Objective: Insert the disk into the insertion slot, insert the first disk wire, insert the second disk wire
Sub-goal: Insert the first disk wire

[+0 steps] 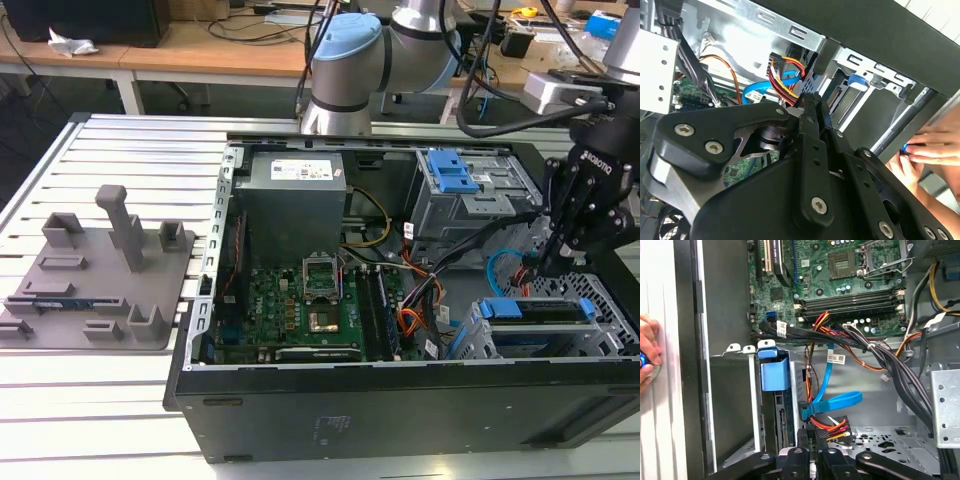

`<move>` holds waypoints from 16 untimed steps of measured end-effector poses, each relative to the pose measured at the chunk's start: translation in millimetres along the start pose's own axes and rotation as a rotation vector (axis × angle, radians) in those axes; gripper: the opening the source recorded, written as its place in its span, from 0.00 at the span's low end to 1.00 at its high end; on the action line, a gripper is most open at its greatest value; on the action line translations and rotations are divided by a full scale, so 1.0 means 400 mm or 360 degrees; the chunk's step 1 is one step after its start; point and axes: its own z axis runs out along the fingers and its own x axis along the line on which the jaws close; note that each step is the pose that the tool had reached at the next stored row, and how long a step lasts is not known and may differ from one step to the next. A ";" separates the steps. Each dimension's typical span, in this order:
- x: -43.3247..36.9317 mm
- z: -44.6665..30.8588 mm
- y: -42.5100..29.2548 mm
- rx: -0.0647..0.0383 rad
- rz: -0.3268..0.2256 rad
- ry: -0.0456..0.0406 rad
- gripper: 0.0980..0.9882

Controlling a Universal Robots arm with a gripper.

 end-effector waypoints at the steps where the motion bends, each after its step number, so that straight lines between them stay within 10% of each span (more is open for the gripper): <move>1: 0.004 0.000 -0.001 -0.0001 -0.0001 -0.0017 0.07; 8: 0.045 -0.002 -0.008 -0.0008 -0.0007 -0.0148 0.07; 14: 0.062 0.001 -0.009 0.0014 -0.0021 -0.0188 0.07; 16: 0.070 0.002 -0.009 0.0018 -0.0023 -0.0221 0.07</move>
